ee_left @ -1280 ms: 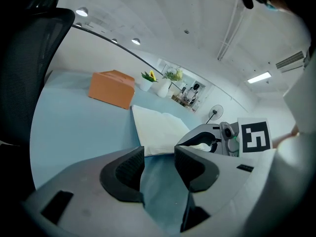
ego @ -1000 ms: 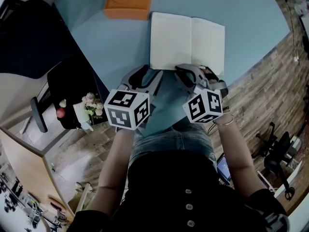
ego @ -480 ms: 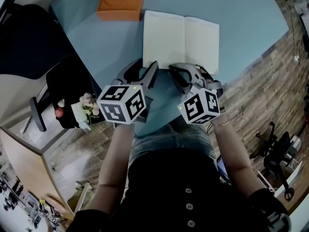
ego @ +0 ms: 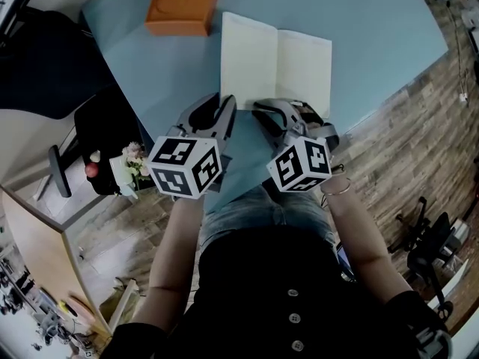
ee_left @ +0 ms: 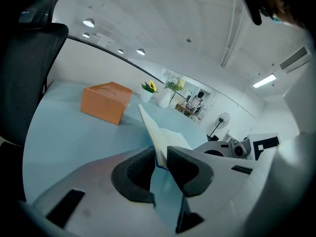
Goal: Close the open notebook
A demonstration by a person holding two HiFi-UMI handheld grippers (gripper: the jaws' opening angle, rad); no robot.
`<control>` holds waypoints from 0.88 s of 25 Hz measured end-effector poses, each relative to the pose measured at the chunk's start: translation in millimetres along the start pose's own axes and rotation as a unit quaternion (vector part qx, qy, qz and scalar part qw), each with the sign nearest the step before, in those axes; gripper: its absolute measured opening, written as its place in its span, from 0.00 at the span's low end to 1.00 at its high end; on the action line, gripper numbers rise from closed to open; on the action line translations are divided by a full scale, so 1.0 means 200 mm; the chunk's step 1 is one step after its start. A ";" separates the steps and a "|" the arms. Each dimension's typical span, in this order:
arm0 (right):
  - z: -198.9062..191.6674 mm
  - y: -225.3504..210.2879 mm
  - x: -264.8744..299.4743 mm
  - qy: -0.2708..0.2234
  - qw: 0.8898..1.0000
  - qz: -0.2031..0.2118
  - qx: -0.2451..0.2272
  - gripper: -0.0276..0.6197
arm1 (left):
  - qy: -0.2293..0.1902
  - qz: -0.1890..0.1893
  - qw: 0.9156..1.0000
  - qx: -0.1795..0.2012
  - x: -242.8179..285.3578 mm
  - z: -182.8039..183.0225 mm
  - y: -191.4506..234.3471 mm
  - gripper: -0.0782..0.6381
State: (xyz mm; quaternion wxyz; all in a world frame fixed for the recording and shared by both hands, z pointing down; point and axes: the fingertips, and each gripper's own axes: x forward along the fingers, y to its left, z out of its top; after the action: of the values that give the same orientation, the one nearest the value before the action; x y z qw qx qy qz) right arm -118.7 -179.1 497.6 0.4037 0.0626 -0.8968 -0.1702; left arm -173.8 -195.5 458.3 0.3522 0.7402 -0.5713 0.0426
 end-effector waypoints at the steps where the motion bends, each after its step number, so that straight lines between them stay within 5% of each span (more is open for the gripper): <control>1: -0.01 0.00 -0.01 0.001 1.000 0.004 0.005 0.16 | -0.004 0.000 1.000 0.002 0.00 0.00 -0.02 0.21; 11: -0.06 -0.14 -0.21 -0.055 0.992 -0.017 0.112 0.17 | -0.016 -0.001 0.998 0.055 0.01 0.06 -0.18 0.19; 17: -0.17 -0.30 -0.39 -0.087 0.976 -0.065 0.186 0.05 | -0.007 0.009 0.997 0.082 0.04 0.07 -0.27 0.18; 22: -0.25 -0.39 -0.54 -0.100 0.962 -0.095 0.237 0.05 | -0.004 -0.002 0.995 0.104 0.08 0.09 -0.37 0.17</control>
State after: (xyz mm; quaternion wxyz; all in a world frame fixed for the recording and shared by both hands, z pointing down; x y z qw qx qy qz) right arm -12.4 -237.6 425.0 0.2671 0.2240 -0.9373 0.0039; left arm -110.1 -210.3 417.8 0.2716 0.7740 -0.5635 0.0981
